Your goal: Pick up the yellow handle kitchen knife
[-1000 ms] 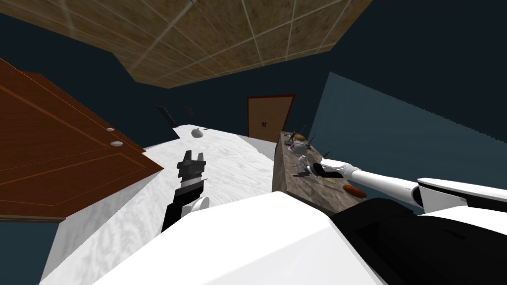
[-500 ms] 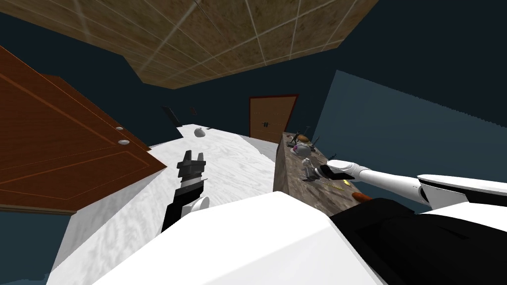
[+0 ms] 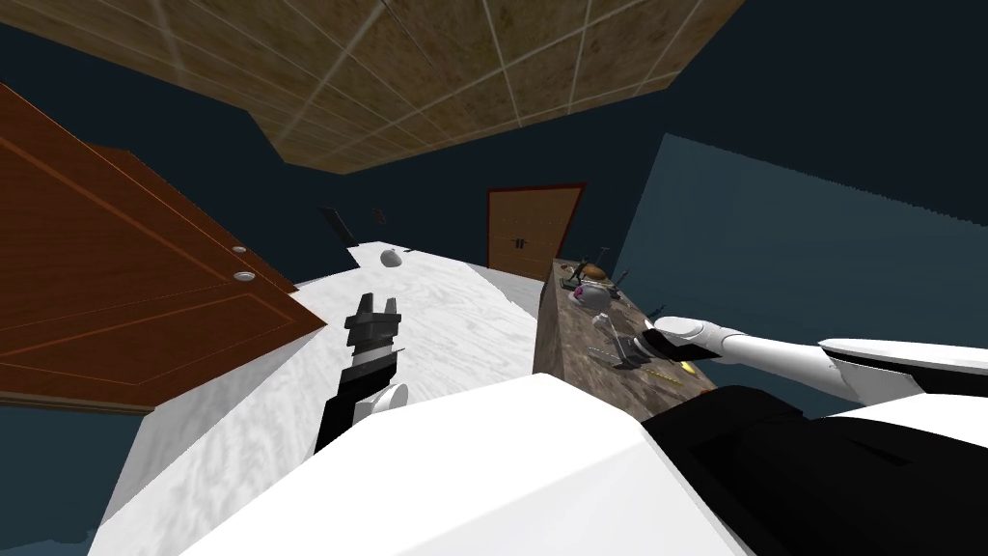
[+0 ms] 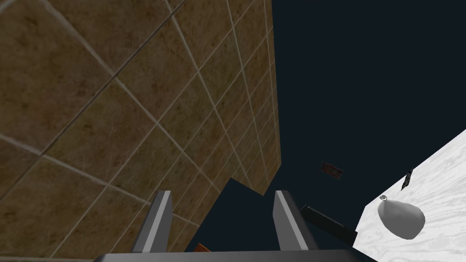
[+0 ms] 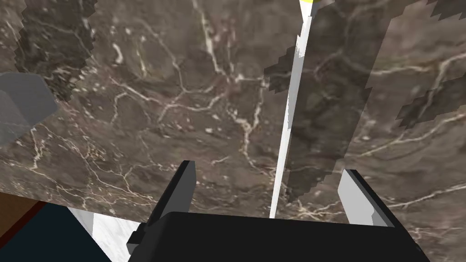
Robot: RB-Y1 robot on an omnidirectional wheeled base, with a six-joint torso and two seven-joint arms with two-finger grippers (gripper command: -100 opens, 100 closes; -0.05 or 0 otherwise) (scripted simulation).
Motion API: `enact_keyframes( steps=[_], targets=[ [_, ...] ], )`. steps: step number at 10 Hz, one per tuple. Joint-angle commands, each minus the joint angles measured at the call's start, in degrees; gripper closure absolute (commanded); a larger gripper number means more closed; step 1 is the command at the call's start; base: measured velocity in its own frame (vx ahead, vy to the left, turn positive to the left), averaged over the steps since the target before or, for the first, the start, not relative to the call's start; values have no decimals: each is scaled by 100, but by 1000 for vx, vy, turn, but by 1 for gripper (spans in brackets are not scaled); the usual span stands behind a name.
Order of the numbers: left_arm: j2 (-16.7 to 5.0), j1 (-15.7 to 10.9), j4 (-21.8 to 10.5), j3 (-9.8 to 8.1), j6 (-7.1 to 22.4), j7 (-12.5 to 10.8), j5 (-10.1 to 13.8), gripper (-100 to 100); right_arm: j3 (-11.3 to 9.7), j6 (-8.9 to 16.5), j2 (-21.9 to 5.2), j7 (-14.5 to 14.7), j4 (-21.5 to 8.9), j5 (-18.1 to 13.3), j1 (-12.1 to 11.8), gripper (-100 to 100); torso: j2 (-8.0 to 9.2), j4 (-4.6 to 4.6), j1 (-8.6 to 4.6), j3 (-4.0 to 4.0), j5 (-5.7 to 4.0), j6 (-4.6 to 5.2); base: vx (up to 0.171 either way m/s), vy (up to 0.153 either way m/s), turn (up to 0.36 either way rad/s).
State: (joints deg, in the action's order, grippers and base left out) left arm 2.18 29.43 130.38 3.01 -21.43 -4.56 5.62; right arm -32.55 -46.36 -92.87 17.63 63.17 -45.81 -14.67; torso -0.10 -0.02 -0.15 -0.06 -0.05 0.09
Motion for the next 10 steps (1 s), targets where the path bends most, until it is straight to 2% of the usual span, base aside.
enact_keyframes(
  steps=[1, 3, 4, 5, 7, 8, 9, 10],
  targets=[
    [0, 0, 0, 0, 0, 0, 0, 0, -217, -86, -78, 53, -147, -102, -120, -100, 0, 0, 0, 0, 0, 0, 61, -76, 16],
    [0, 0, 0, 0, 0, 0, 0, 0, -216, -110, -37, 1, -172, -152, -27, -100, 4, 1, -8, 2, -2, 0, 23, -44, 6],
    [0, 0, 0, 0, 0, 0, 0, 0, -217, -112, -42, 15, -174, -146, -39, 0, 12, 2, 6, 6, 0, -1, 3, -5, 1],
    [0, -1, 0, 0, 0, 0, 0, 0, -247, 0, 125, 51, -240, -185, -73, -100, 16, 4, 14, 9, 3, 0, 13, -6, 71],
    [0, 0, 0, 0, 0, 0, 0, 0, -277, 112, 291, 88, -306, -223, -108, -100, 11, 3, 15, 6, 2, -1, 27, -12, 57],
    [0, 0, 0, 0, 0, 0, 0, 0, -264, 67, 232, 74, -289, -205, -94, -100, 9, 2, 13, 5, 2, -1, 14, -6, 8],
    [0, 0, 0, 0, 0, 0, 0, 0, -266, 67, 245, 86, -304, -209, -92, 100, 12, 3, 16, 7, 4, -1, 0, 0, 0],
    [0, 0, 0, 0, 0, 0, 0, 0, -265, 67, 243, 85, -303, -208, -92, 100, 17, 4, 18, 9, 4, 0, -4, 4, -19]
  ],
)
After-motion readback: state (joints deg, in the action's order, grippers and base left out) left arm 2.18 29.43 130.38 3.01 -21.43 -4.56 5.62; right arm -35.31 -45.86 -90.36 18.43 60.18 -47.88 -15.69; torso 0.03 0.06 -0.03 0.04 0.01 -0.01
